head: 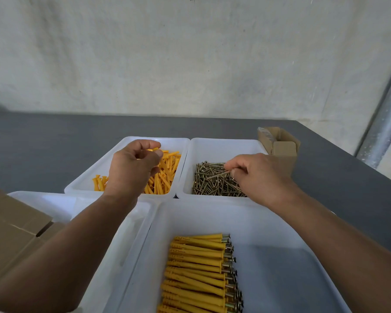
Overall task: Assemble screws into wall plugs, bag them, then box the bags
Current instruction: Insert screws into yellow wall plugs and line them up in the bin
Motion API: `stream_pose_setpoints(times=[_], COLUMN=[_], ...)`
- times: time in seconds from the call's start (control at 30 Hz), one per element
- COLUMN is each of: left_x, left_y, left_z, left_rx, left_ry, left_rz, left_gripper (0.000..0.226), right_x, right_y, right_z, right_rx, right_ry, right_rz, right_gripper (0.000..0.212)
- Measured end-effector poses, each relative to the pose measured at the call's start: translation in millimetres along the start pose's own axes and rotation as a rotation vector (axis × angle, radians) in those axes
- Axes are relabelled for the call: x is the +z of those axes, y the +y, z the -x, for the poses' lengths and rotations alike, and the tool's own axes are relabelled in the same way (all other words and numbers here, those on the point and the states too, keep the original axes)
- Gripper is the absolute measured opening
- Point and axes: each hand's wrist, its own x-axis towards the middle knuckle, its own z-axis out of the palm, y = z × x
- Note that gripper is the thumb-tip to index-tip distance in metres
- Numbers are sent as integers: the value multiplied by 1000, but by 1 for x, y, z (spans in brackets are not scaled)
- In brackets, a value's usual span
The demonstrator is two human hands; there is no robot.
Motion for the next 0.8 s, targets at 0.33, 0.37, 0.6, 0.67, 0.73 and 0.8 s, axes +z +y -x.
stream_pose_setpoints(times=[0.33,0.37,0.6,0.67,0.73,0.8], left_x=[3,6,11,10,9,9], left_y=[14,14,12,12,12,13], left_z=[7,9,16,17,18,18], left_rx=[-312,-342,-424,-426,-421,-418], left_ry=[-228,-271,-468,-502,-537,-559], left_rz=[327,335,292,284,266,250], left_gripper=[13,10,12,20,25,25], right_x=[-7,-7,-9,-9,-8,-7], right_y=[-13,-12,-8,-8,-8,-9], right_z=[1,0,-5,-5,-5,-4], right_rx=[118,131,178,178,178,177], right_ry=[81,86,78,64,46,27], right_rz=[-562,-612,-823,-815,-805,-793], right_gripper=[37,38,40,41,42,45])
